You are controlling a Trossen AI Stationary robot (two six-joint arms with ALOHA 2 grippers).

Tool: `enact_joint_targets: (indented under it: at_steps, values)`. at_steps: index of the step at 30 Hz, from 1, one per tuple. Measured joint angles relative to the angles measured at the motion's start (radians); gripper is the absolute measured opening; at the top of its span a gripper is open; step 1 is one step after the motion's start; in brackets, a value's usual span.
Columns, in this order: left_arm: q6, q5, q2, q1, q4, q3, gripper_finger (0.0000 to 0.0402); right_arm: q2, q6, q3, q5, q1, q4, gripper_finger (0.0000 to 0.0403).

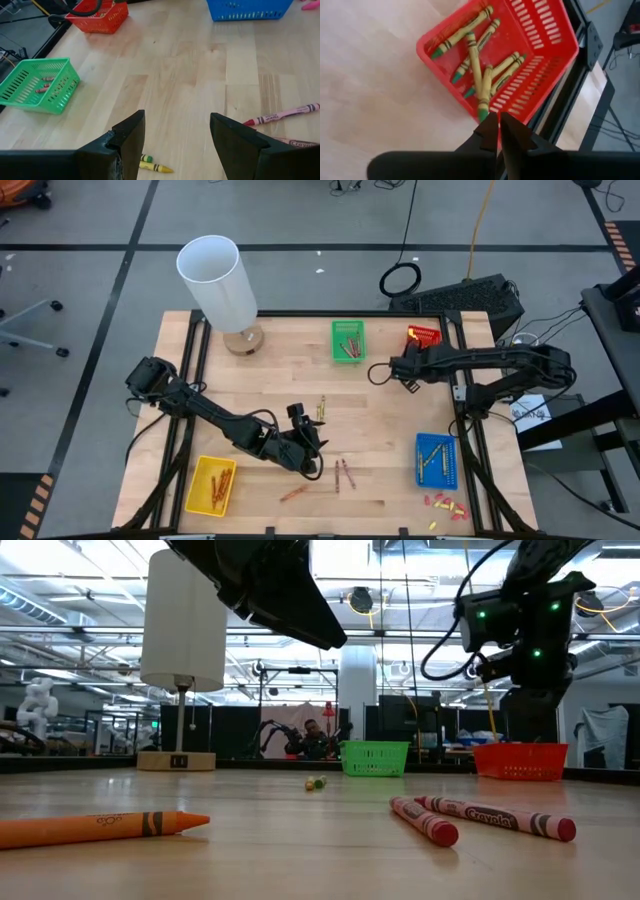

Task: Sort crayons
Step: Put the green crayon into the red bin

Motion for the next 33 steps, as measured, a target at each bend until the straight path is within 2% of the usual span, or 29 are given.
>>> enact_joint_targets:
  at_steps: [4,15,17,24,26,29,33]
  values:
    - [0.0,0.0,0.0,0.0,-0.003,0.0,0.0222,0.0,-0.048,0.0,0.004,-0.018,0.054,0.0001]
    - [0.0,0.0,0.0,0.0,-0.005,0.0,0.0222,-0.002,-0.073,0.0,-0.173,-0.02,0.063,0.0]
    - [0.0,0.0,0.0,0.0,-0.005,0.0,0.0222,-0.002,-0.071,0.0,-0.159,-0.02,0.058,0.0]
    - [0.0,0.0,0.0,0.0,-0.004,0.0,0.0222,-0.002,-0.093,0.0,0.037,-0.044,0.045,0.0]
    - [0.0,0.0,0.0,0.0,-0.004,0.0,0.0222,-0.002,-0.103,0.0,0.06,-0.057,0.047,0.0]
    - [0.0,0.0,0.0,0.0,-0.007,0.0,0.0222,-0.002,-0.12,0.0,0.005,-0.059,0.051,0.0]
    - [0.0,0.0,0.0,0.0,-0.007,0.0,0.0222,-0.002,-0.12,0.0,-0.153,-0.045,0.05,0.0]
